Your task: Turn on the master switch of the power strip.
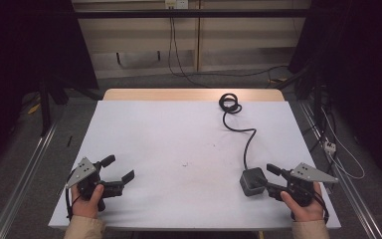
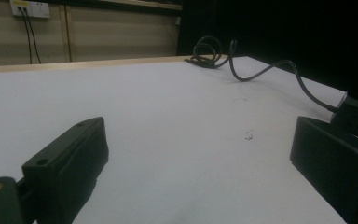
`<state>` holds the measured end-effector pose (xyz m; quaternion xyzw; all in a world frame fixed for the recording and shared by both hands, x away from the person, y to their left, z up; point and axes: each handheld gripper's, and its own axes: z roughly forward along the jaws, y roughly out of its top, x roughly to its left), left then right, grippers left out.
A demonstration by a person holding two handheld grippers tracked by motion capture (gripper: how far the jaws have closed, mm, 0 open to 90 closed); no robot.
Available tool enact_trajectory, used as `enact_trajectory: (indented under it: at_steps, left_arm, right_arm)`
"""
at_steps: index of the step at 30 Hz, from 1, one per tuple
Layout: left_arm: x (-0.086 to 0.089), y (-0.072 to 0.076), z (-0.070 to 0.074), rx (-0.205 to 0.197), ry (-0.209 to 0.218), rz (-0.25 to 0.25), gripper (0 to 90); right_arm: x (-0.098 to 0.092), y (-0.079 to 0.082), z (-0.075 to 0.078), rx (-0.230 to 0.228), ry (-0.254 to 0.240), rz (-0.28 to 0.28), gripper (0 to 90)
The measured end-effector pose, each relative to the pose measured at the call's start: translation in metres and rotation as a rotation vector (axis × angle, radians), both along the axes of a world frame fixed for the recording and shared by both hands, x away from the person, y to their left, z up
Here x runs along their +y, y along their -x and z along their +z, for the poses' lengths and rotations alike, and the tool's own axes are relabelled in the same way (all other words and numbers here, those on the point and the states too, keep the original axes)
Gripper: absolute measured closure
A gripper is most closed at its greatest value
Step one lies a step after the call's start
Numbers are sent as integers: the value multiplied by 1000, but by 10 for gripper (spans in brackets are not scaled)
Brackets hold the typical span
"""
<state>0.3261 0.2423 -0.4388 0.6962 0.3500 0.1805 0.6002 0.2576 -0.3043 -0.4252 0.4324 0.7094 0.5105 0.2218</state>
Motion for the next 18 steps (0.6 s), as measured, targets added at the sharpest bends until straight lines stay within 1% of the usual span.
enact_trajectory:
  at_steps: [8,13,16,17,18]
  left_arm:
    - [0,1,0,-2,-1,-1,38]
    - [2,1,1,-3,1,5,38]
    - [1,1,1,-2,1,3,38]
    - [1,1,1,-2,0,2,38]
    - [1,1,1,-1,1,3,38]
  right_arm:
    - [1,-1,-1,-2,7,-11,308]
    - [1,-2,-1,1,9,-21,272]
    - [1,-3,-2,3,15,-25,198]
    - [1,-3,-3,8,9,-24,175]
    - [1,-3,-3,10,11,-27,162]
